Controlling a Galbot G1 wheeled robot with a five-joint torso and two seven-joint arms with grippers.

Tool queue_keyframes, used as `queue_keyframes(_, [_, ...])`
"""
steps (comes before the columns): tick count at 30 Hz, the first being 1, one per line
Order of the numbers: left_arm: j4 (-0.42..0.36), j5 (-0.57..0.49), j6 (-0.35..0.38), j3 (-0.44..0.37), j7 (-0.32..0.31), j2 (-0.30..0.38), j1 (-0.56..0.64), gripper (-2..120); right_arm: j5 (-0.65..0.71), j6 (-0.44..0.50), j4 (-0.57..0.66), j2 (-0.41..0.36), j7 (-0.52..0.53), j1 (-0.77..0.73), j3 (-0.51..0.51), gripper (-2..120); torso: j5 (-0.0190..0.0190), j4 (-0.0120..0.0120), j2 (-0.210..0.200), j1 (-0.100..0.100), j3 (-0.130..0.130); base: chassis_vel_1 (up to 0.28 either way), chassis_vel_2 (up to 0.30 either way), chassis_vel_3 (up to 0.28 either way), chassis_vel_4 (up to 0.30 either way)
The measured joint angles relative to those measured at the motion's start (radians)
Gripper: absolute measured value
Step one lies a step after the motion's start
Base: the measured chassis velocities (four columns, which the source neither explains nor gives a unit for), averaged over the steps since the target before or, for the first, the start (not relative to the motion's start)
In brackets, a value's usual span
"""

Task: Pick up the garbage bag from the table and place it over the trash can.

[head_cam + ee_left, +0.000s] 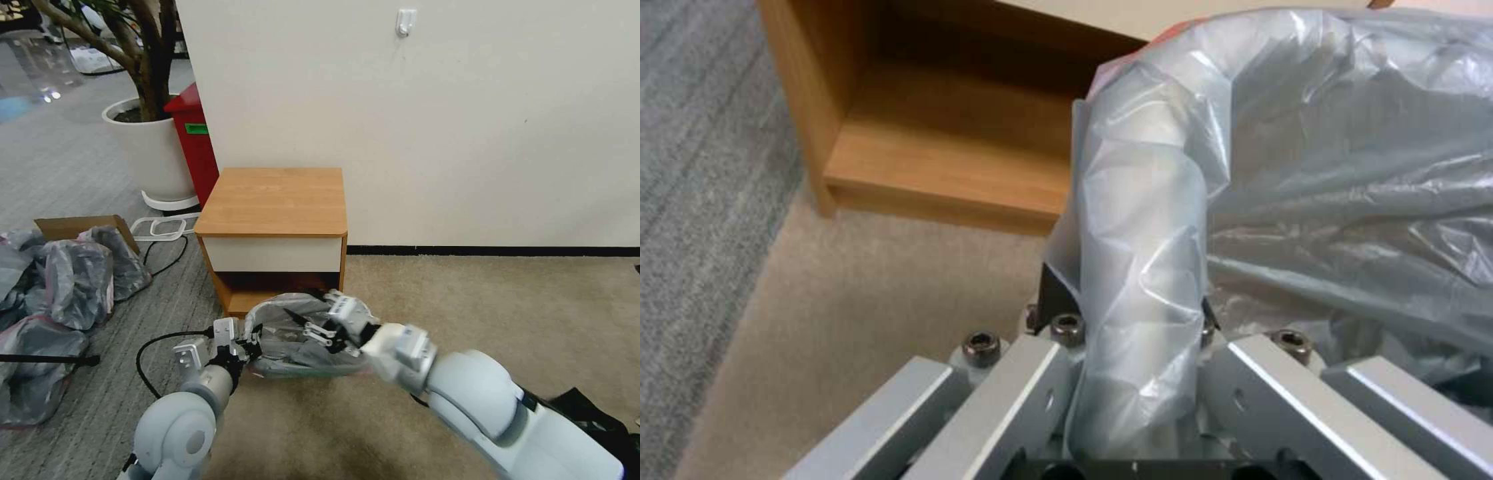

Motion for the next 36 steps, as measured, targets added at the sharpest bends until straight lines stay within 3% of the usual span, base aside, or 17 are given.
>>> queue_keyframes(7, [-0.022,0.064,-0.016,0.002,0.021,-0.005,0.019,3,-0.021,-0.137,-0.046,0.025,0.025,0.111,-0.151,0,0.0001,-0.0001,0.0,0.0,0.0,0.0,0.0,0.0,0.0])
queue_keyframes(12, [-0.028,0.112,-0.028,0.005,0.042,-0.007,0.025,3,-0.043,-0.182,-0.067,0.037,0.024,0.127,-0.179,0,0.0001,-0.0001,0.0,0.0,0.0,0.0,0.0,0.0,0.0])
queue_keyframes(16, [-0.024,0.287,-0.089,0.013,0.112,-0.01,0.044,3,-0.117,-0.242,-0.099,0.048,0.022,0.139,-0.201,0,0.0002,-0.0001,0.0,0.0,0.0,0.0,0.0,0.0,0.0])
queue_keyframes(25, [-0.031,0.403,-0.125,0.031,0.157,-0.029,0.054,3,-0.253,-0.249,-0.157,0.061,-0.022,0.162,-0.235,0,0.0001,-0.0002,0.0,0.0,0.0,0.0,0.0,0.0,0.0])
queue_keyframes(36, [-0.043,0.466,-0.151,0.049,0.177,-0.034,0.067,3,-0.296,-0.248,-0.229,0.093,-0.031,0.199,-0.288,0,0.0001,-0.0001,0.0,0.0,0.0,0.0,0.0,0.0,0.0])
